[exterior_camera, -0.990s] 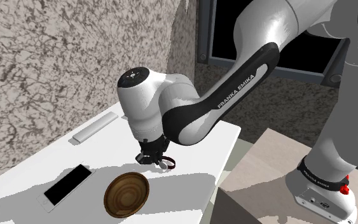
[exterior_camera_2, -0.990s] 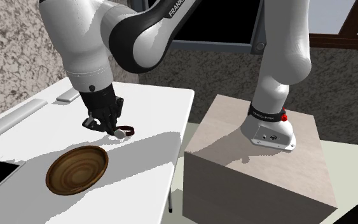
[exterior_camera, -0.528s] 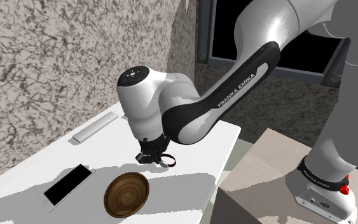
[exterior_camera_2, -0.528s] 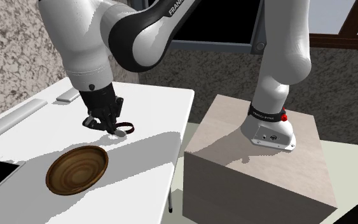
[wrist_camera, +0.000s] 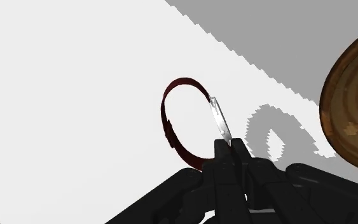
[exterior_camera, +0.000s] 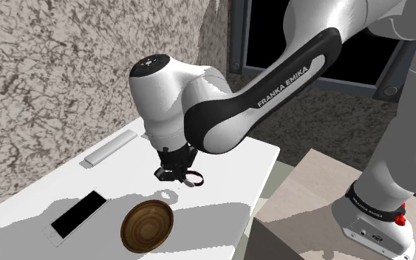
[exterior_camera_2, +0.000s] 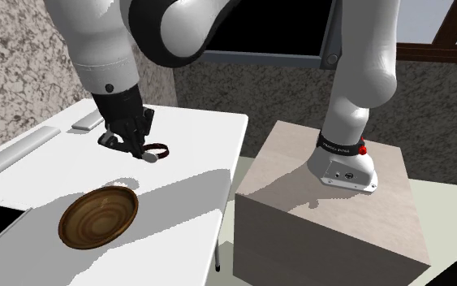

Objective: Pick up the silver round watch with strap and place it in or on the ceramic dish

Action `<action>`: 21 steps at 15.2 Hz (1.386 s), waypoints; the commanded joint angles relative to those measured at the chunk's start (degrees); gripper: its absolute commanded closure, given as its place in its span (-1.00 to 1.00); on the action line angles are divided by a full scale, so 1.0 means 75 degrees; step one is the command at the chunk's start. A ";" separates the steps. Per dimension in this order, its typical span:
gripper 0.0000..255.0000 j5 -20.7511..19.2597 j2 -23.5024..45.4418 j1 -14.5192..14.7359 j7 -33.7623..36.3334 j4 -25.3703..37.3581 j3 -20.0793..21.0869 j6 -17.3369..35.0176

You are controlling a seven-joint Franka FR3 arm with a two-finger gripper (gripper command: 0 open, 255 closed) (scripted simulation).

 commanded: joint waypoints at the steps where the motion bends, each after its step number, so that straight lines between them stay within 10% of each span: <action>1: 1.00 0.0090 -0.0088 -0.0026 -0.0085 0.0107 0.0024 -0.0167; 13: 1.00 0.0527 -0.0548 -0.0113 -0.0467 0.0807 0.0129 -0.1174; 21: 1.00 -0.0825 0.1780 0.1636 0.0952 0.3845 0.0129 -0.2602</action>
